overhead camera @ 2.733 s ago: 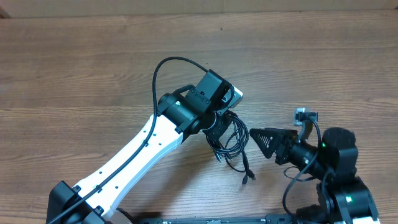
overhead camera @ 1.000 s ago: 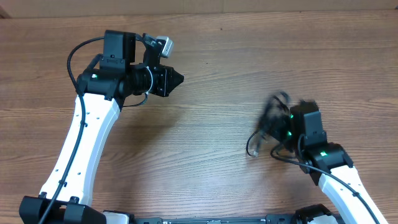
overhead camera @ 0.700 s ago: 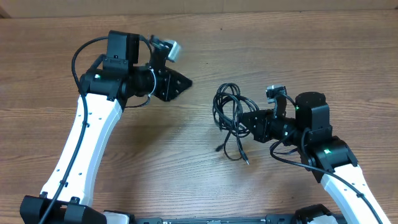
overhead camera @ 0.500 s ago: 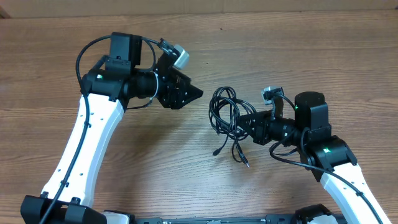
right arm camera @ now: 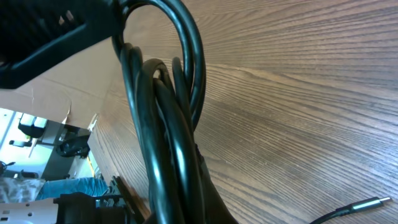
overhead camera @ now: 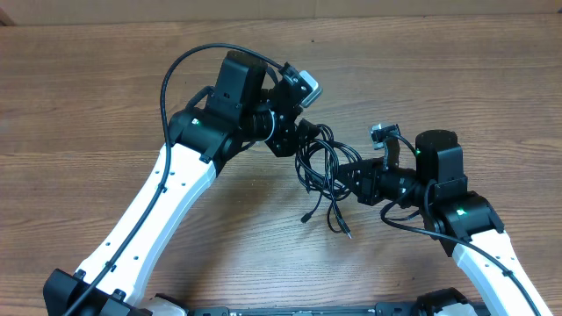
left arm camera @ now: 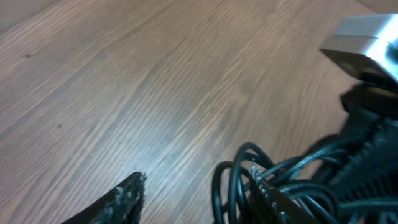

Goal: Untangle cables

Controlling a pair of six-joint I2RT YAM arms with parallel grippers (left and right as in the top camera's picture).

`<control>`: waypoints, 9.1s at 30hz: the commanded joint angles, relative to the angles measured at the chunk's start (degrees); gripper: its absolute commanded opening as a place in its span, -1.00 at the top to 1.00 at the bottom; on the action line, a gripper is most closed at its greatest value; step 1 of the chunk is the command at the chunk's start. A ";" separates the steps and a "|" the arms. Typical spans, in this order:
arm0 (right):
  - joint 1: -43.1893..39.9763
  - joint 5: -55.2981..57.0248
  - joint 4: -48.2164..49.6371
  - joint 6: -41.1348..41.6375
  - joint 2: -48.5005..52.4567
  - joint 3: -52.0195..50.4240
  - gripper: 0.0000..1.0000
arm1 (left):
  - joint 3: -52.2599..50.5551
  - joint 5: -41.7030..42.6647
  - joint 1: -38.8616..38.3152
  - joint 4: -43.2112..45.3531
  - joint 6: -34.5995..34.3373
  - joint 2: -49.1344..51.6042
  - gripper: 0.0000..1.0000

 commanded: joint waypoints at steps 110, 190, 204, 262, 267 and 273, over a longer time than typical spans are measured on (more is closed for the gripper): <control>8.46 61.53 28.35 8.85 2.34 0.79 0.92 | 1.16 41.57 12.09 4.98 -9.64 3.48 0.92; 8.20 45.68 -7.74 11.85 1.77 0.76 -1.00 | 1.38 -16.17 5.60 -12.59 -59.01 3.52 0.92; 8.20 45.68 -7.74 11.85 1.77 0.76 -1.00 | 1.38 -17.68 5.60 -12.70 -58.10 3.52 0.91; 25.53 27.85 11.80 -9.90 27.12 3.54 -0.31 | 0.15 -30.73 10.58 -18.08 -46.60 3.78 -0.99; 25.53 27.82 14.82 -9.73 27.19 3.54 -0.25 | 0.15 -30.71 10.60 -18.08 -46.60 3.78 -0.99; 25.53 29.40 15.72 -11.04 30.88 3.54 -0.31 | 0.15 -30.71 10.58 -18.05 -46.60 3.80 -0.99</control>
